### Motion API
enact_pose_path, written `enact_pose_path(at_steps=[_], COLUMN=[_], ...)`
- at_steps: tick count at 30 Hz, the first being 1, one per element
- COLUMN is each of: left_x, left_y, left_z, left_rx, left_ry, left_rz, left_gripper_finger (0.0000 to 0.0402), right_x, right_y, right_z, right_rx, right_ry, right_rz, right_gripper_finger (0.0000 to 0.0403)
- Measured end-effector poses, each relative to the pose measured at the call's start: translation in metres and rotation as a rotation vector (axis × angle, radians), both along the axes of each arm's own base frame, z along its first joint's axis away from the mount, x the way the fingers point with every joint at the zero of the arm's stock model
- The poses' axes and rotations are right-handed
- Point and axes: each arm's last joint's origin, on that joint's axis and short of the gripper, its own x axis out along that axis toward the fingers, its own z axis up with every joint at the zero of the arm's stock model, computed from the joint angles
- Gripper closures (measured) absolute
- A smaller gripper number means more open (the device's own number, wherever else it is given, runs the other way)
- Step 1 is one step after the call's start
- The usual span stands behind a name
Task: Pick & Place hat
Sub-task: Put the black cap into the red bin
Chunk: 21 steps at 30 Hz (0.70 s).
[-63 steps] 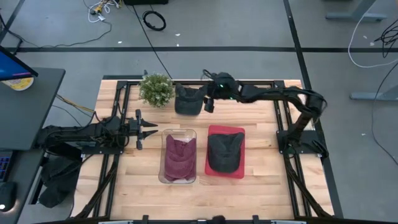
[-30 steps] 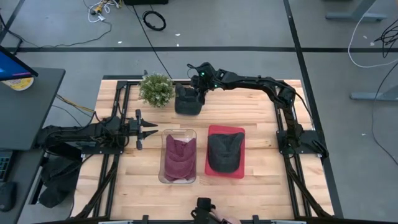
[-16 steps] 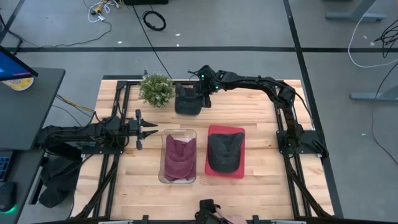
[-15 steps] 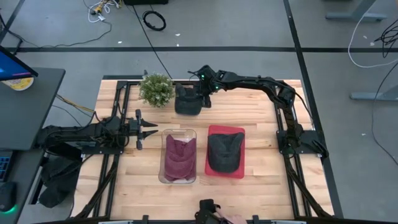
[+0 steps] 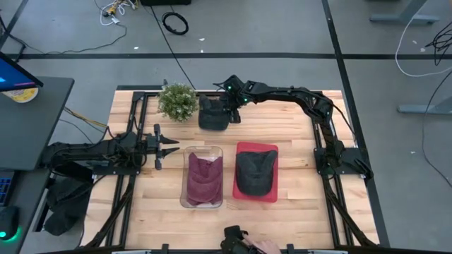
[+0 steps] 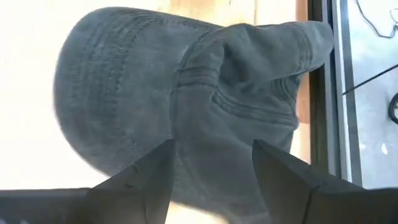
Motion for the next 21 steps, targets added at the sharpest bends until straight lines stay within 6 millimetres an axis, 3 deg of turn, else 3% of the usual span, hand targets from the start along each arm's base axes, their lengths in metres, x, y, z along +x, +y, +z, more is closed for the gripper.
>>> enact_pose_path(at_steps=[5, 12, 15, 19, 21], left_x=[0.000, 0.000, 0.000, 0.000, 0.000], left_y=[0.000, 0.000, 0.000, 0.000, 0.000], left_z=[0.000, 0.000, 0.000, 0.000, 0.000], left_rx=[0.000, 0.000, 0.000, 0.000, 0.000], left_ry=[0.000, 0.000, 0.000, 0.000, 0.000], left_rz=[0.000, 0.000, 0.000, 0.000, 0.000], left_gripper_finger=[0.0287, 0.0287, 0.0287, 0.0287, 0.0287], right_x=[0.002, -0.002, -0.001, 0.000, 0.000], right_y=[-0.010, -0.016, -0.012, -0.006, -0.006], right_z=[-0.025, -0.025, -0.025, -0.026, -0.026], right_rx=[0.020, 0.055, 0.049, 0.086, 0.101], right_ry=[0.007, -0.011, -0.003, 0.022, 0.024], right_rz=[0.011, 0.026, 0.046, 0.020, 0.000], right_gripper_finger=[0.0188, 0.0204, 0.0236, 0.0315, 0.0327])
